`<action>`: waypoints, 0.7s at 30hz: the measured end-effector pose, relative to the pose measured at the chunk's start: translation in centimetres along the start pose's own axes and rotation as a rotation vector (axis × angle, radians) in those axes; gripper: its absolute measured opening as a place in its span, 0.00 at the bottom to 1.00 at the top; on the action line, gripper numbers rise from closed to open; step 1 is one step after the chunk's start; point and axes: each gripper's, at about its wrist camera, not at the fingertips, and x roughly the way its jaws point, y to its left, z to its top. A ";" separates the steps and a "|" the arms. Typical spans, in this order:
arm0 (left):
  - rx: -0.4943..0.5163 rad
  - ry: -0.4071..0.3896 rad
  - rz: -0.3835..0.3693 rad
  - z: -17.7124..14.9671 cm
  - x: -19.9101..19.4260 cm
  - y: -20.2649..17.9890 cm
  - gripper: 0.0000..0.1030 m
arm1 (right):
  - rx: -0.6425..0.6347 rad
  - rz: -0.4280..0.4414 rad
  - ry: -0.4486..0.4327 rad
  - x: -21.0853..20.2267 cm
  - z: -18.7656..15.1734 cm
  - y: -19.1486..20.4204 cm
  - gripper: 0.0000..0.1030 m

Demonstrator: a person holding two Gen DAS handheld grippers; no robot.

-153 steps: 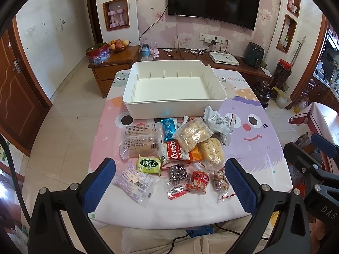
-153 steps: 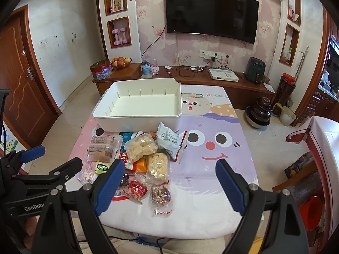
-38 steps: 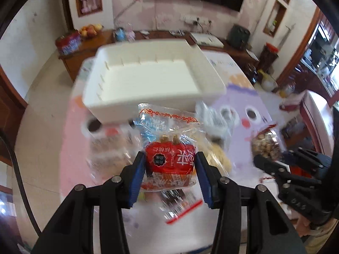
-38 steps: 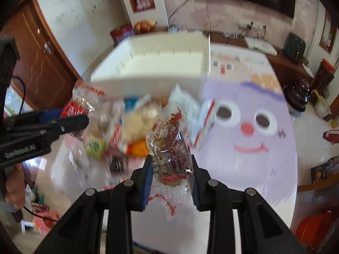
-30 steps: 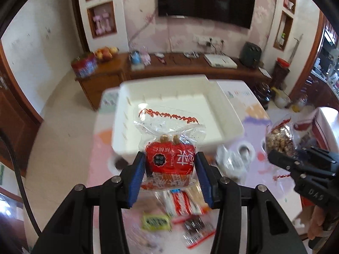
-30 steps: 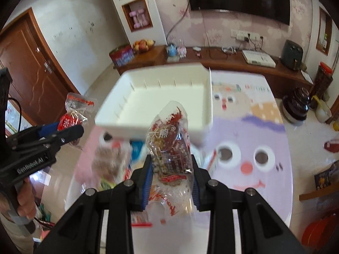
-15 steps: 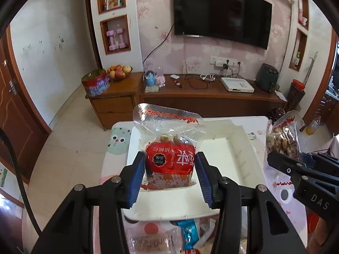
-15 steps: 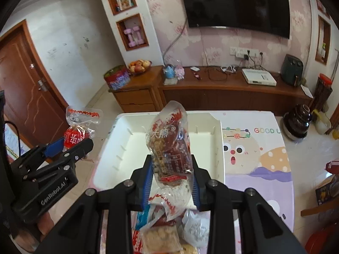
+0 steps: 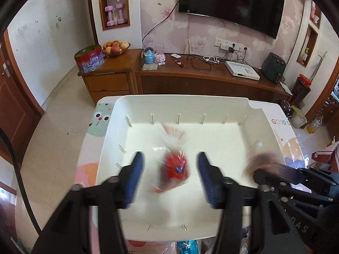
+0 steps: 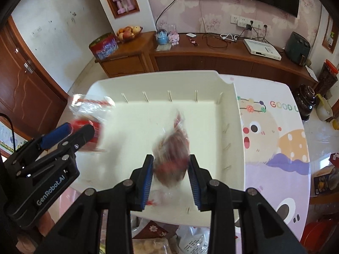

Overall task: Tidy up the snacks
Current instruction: 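Carry both snacks over the white tray and open both grippers to drop them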

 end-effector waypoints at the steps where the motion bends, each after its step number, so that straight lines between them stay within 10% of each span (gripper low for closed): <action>1: -0.005 0.008 0.007 -0.1 0.1 0.0 0.86 | -0.005 0.002 -0.003 0.1 -0.2 0.0 0.33; 21: -0.002 -0.130 -0.068 -3.2 -7.1 -0.3 0.93 | -0.005 -0.061 -0.179 -4.8 -2.7 0.0 0.42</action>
